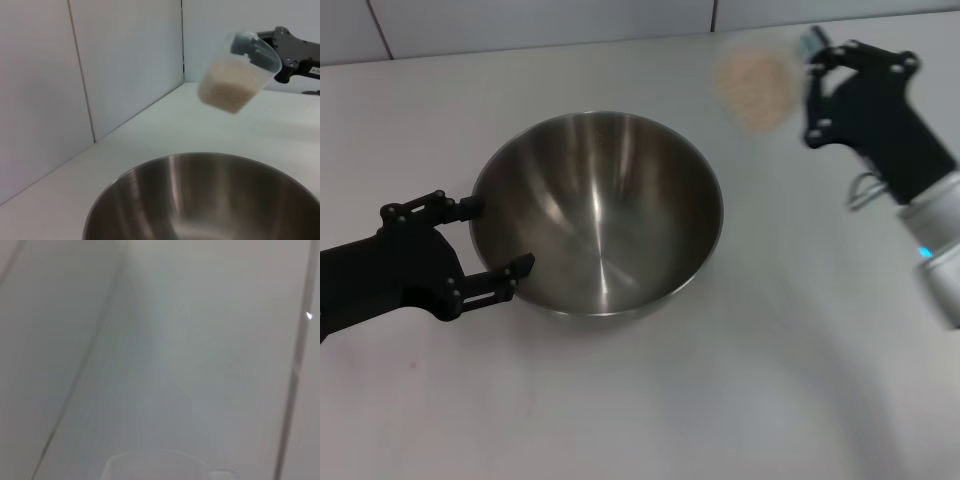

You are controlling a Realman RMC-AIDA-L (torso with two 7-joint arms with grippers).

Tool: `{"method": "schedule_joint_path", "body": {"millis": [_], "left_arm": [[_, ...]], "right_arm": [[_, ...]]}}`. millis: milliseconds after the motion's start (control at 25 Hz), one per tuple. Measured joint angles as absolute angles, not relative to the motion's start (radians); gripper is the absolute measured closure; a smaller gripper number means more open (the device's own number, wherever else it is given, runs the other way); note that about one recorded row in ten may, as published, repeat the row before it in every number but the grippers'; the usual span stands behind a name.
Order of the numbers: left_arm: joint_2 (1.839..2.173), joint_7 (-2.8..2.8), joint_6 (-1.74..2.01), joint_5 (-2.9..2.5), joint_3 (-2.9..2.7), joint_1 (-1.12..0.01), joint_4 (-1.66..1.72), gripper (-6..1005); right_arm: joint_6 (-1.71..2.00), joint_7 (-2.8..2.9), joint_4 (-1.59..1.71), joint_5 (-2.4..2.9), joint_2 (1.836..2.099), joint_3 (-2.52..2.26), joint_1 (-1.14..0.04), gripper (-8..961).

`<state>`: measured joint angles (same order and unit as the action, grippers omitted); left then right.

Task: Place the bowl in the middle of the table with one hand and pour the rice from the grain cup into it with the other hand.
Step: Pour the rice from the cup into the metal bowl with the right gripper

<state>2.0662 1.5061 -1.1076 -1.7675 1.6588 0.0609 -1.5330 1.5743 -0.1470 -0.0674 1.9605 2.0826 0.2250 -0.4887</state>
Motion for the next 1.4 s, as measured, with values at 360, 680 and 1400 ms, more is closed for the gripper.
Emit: {"method": "schedule_joint_path", "body": {"millis": [360,680,1400], "left_arm": [[2.066,1.493,-1.11,-1.77,1.658,0.038,-1.512,196],[2.066,1.491,-1.115,-1.768,1.658,0.034,-1.508,197],[2.066,1.491,-1.134,-1.767,1.658,0.011,-1.496,198]], "right_arm": [[1.467,-1.102,-0.295,2.03,2.088,0.221,-0.508,945],[1.445,-1.495,-0.316,2.071,2.091,0.207,-0.508,944],[1.369,-2.276,-0.321,2.159,2.091,0.202,-0.531,943]]}}
